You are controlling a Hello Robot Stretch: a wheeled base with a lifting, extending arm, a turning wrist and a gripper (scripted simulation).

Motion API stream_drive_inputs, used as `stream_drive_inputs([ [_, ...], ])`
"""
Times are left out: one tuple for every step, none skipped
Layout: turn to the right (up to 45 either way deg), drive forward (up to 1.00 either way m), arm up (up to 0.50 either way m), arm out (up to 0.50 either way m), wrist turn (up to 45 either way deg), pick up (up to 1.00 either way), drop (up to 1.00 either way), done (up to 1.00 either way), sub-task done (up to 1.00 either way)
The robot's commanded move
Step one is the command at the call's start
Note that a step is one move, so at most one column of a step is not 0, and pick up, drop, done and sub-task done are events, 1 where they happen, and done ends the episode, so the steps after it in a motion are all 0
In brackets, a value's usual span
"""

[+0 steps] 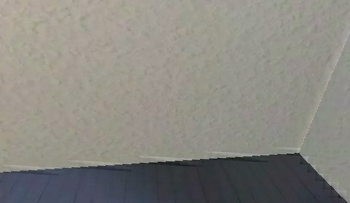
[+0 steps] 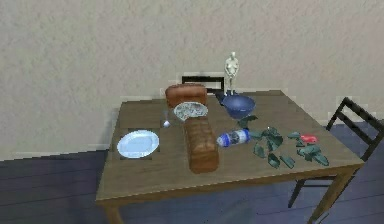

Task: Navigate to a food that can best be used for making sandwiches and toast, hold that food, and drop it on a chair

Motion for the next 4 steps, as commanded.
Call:
stream_drive_inputs([
  [0.0, 0.00, 0.38, 0.00, 0.0, 0.00, 0.00, 0.00, 0.00],
  [0.0, 0.00, 0.00, 0.28, 0.0, 0.00, 0.00, 0.00, 0.00],
  [0.0, 0.00, 0.00, 0.00, 45.0, 0.00, 0.00, 0.00, 0.00],
  [0.0, 0.00, 0.00, 0.00, 45.0, 0.00, 0.00, 0.00, 0.00],
])
